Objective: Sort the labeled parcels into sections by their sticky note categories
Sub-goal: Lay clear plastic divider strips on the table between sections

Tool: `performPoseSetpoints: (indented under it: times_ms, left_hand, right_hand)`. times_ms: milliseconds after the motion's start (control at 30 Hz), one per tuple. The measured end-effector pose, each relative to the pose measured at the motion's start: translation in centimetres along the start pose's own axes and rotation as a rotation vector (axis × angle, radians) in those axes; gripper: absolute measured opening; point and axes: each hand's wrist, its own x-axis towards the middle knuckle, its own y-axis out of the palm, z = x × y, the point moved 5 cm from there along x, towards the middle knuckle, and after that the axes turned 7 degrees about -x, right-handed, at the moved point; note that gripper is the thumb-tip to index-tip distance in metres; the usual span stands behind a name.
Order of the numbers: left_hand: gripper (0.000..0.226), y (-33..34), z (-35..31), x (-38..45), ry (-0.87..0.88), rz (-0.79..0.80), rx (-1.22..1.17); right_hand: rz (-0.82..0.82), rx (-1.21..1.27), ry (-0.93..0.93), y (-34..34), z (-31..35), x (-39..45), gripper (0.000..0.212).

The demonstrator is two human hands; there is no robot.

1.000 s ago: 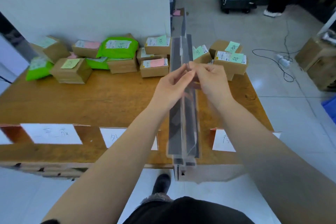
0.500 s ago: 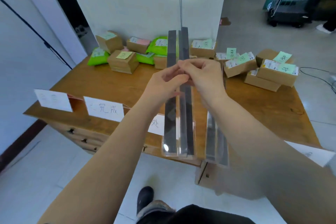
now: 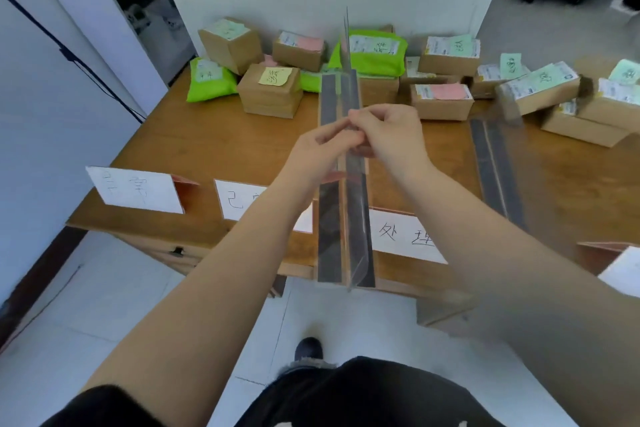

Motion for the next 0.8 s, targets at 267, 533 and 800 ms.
performPoseSetpoints:
  times_ms: [267,533,800]
  left_hand:
    - [0.022,-2.4,2.4,3.0,-0.132,0.172,-0.111]
    - [0.014,-2.3,5.1,5.6,-0.254,0.249,-0.077]
    - [0.017,-2.0,7.3,9.2,-0.306,0.286,0.057]
  right_hand:
    - [-0.110,-0.105,0.114,2.6,-2.5,1.6,0.020]
    - [-0.087,-0.292,0.171,2.6,-5.4,2.6,0.020]
    - [-0.022,-0.352,0.285,3.0,-9.0,5.0,0.019]
